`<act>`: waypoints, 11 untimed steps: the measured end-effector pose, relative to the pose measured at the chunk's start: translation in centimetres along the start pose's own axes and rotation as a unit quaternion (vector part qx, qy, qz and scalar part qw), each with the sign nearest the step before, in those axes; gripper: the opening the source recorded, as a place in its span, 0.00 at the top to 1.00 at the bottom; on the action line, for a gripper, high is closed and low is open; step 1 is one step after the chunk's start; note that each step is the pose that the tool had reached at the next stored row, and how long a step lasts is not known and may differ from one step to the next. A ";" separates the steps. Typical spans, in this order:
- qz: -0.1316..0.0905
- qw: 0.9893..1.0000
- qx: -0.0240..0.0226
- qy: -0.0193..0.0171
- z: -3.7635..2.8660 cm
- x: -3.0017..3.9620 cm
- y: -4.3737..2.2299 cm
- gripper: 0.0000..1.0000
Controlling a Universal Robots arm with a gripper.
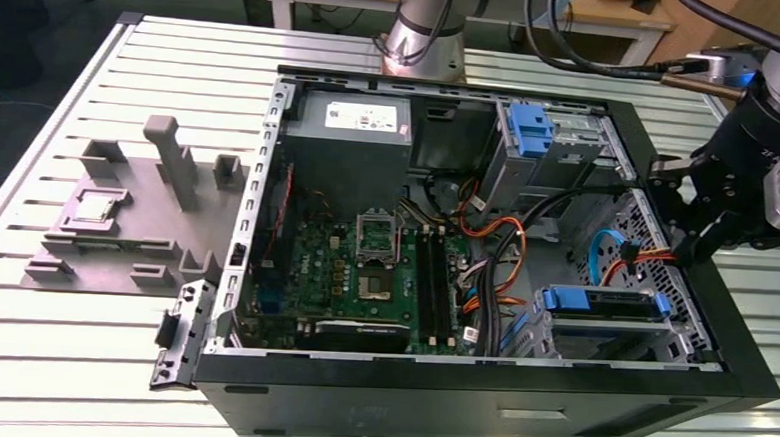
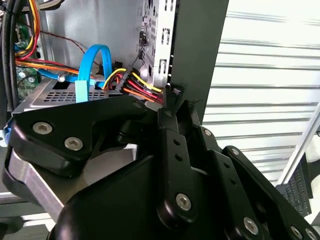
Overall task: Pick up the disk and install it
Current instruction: 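Insert the first disk wire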
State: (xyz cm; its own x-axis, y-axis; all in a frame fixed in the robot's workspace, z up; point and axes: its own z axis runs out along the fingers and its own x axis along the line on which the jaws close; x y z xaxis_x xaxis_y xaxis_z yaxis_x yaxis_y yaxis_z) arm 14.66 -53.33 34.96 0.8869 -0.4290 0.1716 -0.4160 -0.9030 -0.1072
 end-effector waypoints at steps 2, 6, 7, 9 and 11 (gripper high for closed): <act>0.000 1.000 0.001 0.003 0.06 -0.06 0.03 0.75; -0.001 1.000 0.002 0.005 0.09 -0.22 0.11 0.75; -0.001 1.000 0.002 0.005 0.09 -0.22 0.11 0.75; -0.001 1.000 0.002 0.006 0.07 -0.22 0.10 0.82; -0.001 1.000 0.002 0.005 0.08 -0.23 0.10 0.82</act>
State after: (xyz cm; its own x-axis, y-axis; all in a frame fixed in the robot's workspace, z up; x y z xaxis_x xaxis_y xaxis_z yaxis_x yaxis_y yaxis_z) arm 14.43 -53.32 34.83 0.8852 -0.4281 0.1822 -0.4140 -0.9034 -0.1116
